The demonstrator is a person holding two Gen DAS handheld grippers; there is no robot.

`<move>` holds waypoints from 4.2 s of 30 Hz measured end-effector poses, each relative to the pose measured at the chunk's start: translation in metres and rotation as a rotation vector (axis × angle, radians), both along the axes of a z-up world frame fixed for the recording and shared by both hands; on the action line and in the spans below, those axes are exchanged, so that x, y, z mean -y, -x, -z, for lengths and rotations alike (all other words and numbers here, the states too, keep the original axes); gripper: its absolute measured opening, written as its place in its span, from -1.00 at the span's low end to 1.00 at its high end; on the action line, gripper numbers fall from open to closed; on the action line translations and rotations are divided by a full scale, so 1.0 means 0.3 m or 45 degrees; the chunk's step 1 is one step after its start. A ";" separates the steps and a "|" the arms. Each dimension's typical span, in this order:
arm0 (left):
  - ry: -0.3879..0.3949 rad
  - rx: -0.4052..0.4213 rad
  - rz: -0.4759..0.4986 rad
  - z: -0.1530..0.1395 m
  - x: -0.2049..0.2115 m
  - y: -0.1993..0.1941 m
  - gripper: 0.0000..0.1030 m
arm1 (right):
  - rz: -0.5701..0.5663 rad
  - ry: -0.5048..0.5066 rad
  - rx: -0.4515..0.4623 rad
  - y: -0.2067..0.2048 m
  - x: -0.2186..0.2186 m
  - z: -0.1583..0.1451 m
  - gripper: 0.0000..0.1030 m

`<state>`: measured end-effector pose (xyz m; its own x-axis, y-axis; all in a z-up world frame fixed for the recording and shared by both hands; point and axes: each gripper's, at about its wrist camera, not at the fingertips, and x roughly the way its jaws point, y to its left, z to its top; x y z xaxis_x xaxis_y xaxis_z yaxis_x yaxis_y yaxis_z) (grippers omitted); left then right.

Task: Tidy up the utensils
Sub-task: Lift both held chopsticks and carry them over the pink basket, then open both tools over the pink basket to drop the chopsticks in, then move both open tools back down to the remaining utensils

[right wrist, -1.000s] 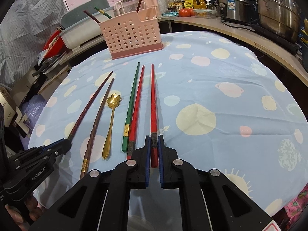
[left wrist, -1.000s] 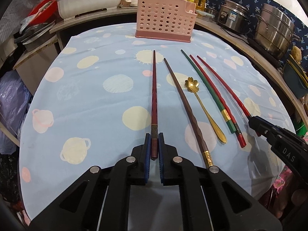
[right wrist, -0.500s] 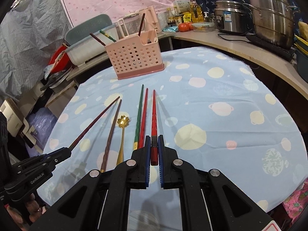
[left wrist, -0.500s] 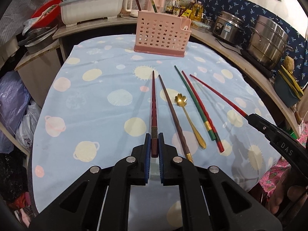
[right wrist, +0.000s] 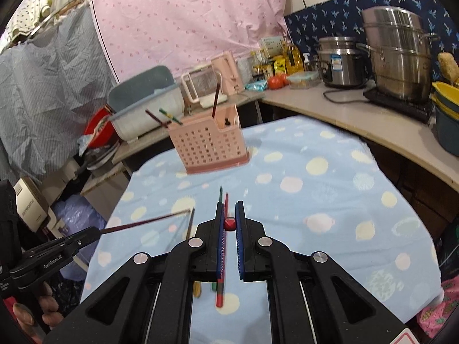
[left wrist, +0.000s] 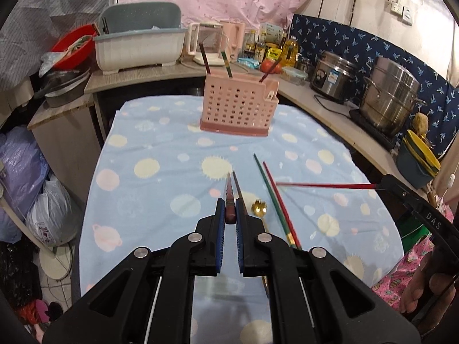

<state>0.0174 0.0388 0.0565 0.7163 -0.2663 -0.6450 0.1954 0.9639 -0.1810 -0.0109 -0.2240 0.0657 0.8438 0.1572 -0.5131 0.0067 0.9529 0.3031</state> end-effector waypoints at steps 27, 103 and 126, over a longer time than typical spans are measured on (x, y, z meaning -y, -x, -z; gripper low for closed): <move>0.124 0.408 -0.010 -0.535 0.028 -0.394 -0.86 | -0.017 -0.040 0.292 -0.395 0.053 -0.400 -0.87; 0.024 -0.211 0.105 0.232 0.094 -0.111 0.04 | -0.048 -0.052 -0.308 -0.112 -0.078 0.324 -0.35; -0.063 -0.279 0.129 0.386 0.136 0.065 0.05 | -0.162 0.135 -0.356 -0.007 -0.214 0.441 -0.72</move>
<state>-0.0021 -0.0019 -0.0592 0.5290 -0.2937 -0.7961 0.2526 0.9502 -0.1827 -0.0088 -0.1598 -0.0666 0.6449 0.1856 -0.7414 -0.0452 0.9776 0.2054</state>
